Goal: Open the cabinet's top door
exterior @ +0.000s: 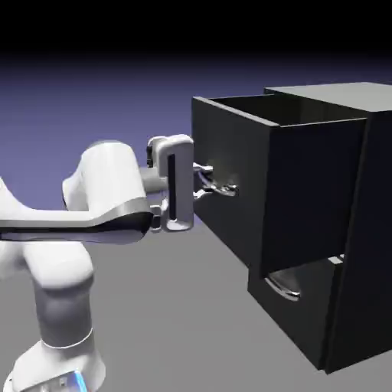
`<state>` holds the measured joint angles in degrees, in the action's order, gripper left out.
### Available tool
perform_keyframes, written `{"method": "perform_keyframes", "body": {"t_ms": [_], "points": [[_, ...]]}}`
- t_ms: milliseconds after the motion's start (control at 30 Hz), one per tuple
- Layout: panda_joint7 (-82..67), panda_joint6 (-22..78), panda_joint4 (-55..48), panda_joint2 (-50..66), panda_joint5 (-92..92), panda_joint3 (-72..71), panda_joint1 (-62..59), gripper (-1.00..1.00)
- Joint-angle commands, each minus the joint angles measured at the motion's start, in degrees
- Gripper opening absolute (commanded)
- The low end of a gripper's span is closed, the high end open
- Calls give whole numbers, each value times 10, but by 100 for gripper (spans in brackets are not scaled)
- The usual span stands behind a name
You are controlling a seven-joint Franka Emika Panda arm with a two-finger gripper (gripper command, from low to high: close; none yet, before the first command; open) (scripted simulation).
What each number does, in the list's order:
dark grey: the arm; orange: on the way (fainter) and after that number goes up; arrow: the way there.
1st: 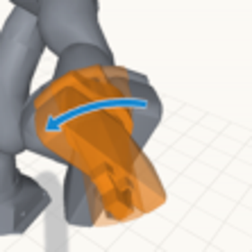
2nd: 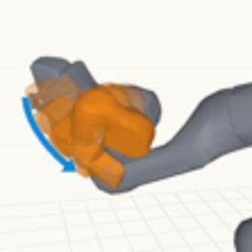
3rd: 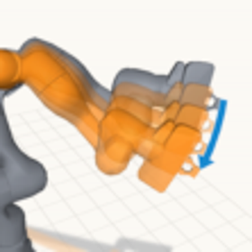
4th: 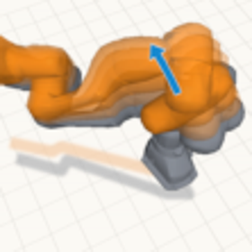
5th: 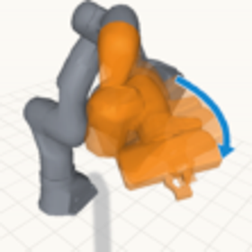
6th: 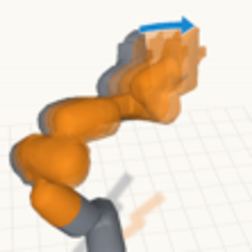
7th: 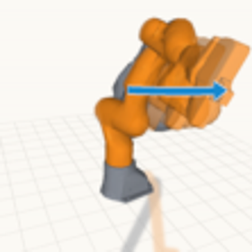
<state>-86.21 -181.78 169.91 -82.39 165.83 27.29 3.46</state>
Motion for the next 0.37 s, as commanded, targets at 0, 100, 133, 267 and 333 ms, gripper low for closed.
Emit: {"method": "perform_keyframes", "body": {"t_ms": [0,100,133,267,333], "points": [[3,-22,5,-21,0,-4,-17,-100],[6,-90,17,-83,-2,-9,-67,-100],[8,-114,20,-104,-2,-9,-84,-100],[13,-162,23,-143,0,-8,-116,100],[-33,-197,26,-152,-30,14,-157,100]]}}
